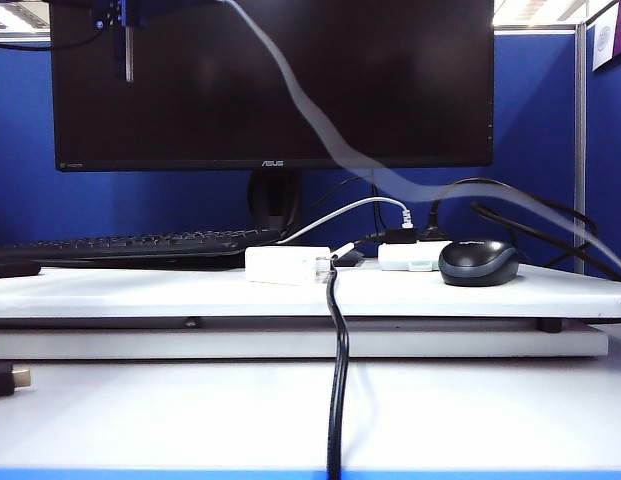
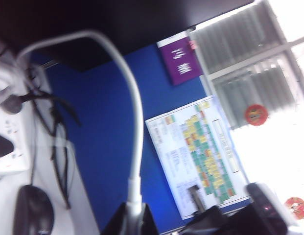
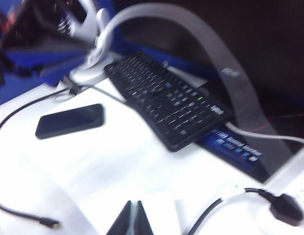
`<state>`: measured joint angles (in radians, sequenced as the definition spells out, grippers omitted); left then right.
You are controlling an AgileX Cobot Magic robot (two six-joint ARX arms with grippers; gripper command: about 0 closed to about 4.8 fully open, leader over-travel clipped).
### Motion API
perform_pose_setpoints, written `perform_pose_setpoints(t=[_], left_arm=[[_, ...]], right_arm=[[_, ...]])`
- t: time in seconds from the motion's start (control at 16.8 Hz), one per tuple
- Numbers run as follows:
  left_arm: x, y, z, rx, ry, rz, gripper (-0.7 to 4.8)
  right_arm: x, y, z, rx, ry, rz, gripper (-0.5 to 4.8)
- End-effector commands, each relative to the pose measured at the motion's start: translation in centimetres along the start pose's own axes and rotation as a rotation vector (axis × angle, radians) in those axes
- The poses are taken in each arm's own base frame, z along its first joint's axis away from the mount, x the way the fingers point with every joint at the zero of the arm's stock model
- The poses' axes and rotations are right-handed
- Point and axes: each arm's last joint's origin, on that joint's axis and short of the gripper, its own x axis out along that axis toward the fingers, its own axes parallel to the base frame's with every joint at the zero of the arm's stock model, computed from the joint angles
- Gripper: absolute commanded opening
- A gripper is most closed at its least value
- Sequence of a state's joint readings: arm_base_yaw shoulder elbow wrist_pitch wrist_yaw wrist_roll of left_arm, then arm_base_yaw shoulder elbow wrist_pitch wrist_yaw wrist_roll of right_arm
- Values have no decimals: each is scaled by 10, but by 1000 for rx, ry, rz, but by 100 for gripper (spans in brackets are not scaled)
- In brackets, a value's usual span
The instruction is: Pick up the Type-C charging cable and the charging base, insert one end of the Type-C charger into the corresponding slot on the base, and finally place the plugged-in charger back on the table.
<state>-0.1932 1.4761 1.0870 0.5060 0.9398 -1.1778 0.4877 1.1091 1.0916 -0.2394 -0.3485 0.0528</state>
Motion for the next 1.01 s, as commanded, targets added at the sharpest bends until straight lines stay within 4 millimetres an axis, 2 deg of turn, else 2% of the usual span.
perform_pose_setpoints(t=[0.06, 0.3, 0.48, 0.59, 0.71, 1.01], left_arm=[[0, -5, -2, 23, 79, -50, -5], [1, -9, -4, 47, 152, -96, -5], [7, -17, -11, 96, 256, -174, -5], [13, -24, -18, 143, 322, -232, -5], [19, -31, -24, 179, 357, -274, -5], [32, -37, -36, 177, 406, -309, -5]], right_arm=[[4, 2, 1, -7, -6, 26, -5], [5, 12, 13, 12, -110, 159, -5], [7, 16, 26, 169, -225, 249, 4], [9, 16, 30, 306, -232, 308, 59], [13, 16, 29, 393, -198, 373, 150], [18, 16, 28, 429, -175, 424, 153]])
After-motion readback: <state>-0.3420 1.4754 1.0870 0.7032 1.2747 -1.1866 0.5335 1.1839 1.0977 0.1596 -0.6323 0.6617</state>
